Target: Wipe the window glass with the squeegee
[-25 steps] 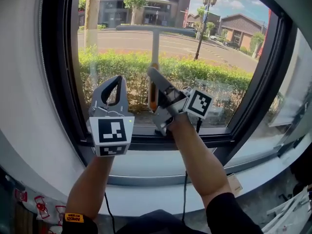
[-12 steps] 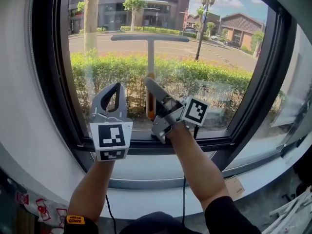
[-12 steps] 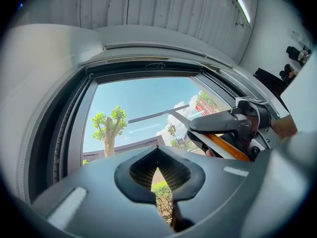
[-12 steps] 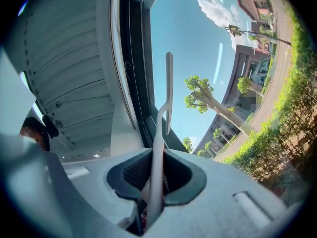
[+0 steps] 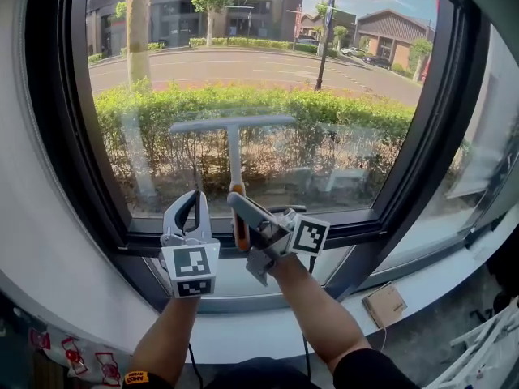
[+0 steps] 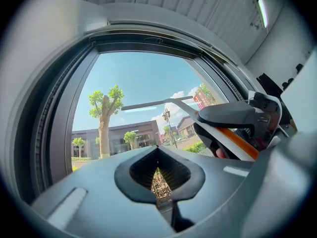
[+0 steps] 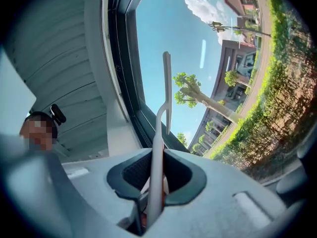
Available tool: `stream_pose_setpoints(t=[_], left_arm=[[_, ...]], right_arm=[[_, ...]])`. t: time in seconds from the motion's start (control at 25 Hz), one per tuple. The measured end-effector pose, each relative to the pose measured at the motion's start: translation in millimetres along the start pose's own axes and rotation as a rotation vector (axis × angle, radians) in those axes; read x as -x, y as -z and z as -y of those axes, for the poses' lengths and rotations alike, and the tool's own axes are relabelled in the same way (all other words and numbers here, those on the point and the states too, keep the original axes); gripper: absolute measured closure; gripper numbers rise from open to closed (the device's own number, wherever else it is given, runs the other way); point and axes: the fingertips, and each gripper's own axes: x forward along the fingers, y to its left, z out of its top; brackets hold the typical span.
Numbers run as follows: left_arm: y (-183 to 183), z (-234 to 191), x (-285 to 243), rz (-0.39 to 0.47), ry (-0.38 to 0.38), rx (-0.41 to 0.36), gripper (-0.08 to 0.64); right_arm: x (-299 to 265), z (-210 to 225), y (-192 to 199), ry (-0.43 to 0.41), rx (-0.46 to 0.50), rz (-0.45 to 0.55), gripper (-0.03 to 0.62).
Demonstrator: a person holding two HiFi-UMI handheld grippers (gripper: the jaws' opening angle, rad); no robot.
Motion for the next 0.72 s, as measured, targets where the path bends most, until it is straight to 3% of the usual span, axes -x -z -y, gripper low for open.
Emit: stream_pose_setpoints(t=[0.16, 0.4, 0.72], left_arm=[[23, 11, 7, -0.069, -0.004, -0.004, 0.554], [44, 27, 10, -0.095, 0.025, 0.018, 0.554], [34, 35, 10, -0.083, 0.021, 0.008, 0.554]], right_arm=[[28, 15, 20, 0.042, -0.044, 0.003, 0.540], [48, 25, 31, 0.069, -0.061, -0.006, 0.540], [53, 20, 30, 0.075, -0.038, -0.036, 0.541]])
